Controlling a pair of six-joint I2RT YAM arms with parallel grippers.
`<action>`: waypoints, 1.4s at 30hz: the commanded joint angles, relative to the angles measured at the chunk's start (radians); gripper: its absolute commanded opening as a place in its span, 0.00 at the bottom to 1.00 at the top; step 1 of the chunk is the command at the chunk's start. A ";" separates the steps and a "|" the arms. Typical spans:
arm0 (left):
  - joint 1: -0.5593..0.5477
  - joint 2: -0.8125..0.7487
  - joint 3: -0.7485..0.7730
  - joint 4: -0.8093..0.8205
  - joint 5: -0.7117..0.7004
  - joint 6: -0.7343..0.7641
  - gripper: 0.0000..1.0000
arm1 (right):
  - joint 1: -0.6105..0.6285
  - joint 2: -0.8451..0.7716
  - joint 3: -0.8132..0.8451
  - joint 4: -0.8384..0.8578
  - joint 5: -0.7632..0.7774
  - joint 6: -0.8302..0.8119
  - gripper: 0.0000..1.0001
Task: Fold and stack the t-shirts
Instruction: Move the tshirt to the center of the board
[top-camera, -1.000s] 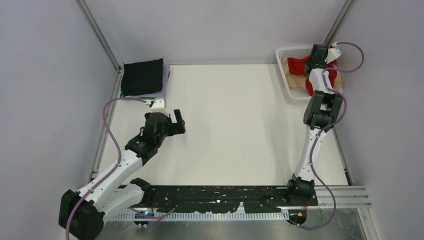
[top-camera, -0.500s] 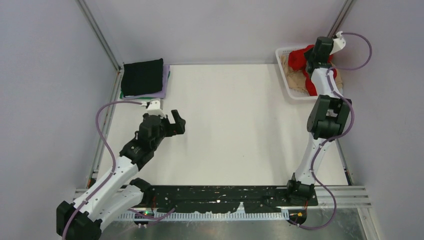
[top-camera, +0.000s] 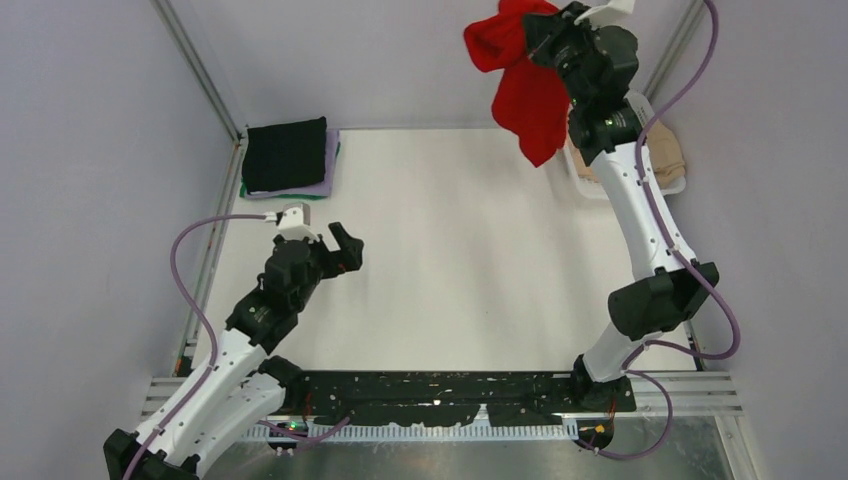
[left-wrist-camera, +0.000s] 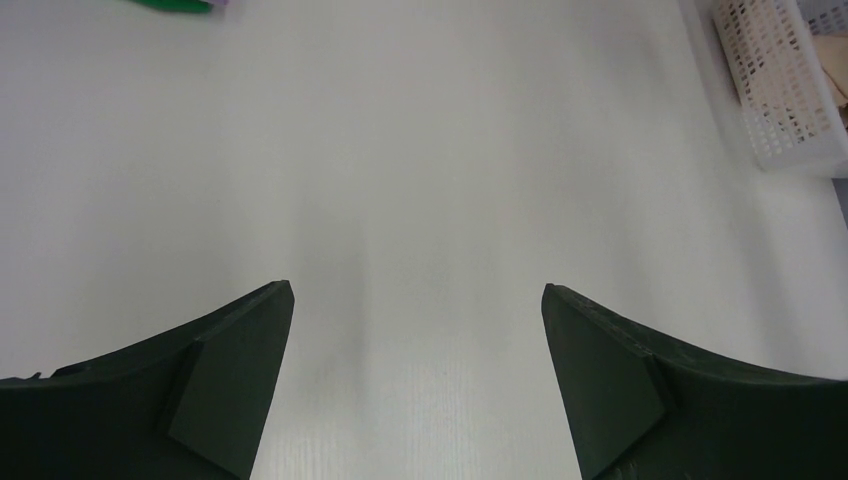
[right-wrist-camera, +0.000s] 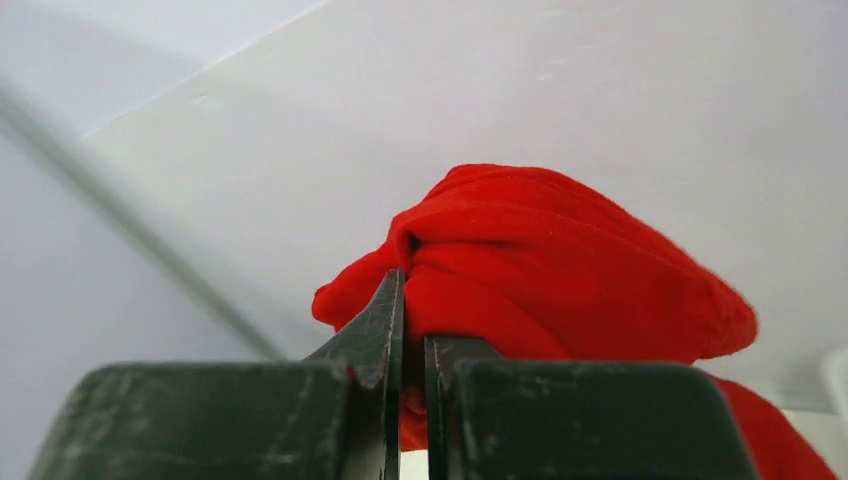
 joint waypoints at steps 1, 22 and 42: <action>0.003 -0.047 0.058 -0.123 -0.129 -0.069 1.00 | 0.117 -0.060 0.056 0.010 -0.192 -0.057 0.05; 0.003 0.042 0.151 -0.329 -0.249 -0.211 1.00 | 0.261 0.020 -0.558 -0.518 -0.498 -0.384 0.07; 0.046 0.684 0.407 -0.006 0.229 -0.069 1.00 | 0.163 -0.531 -1.099 -0.226 0.096 -0.085 0.96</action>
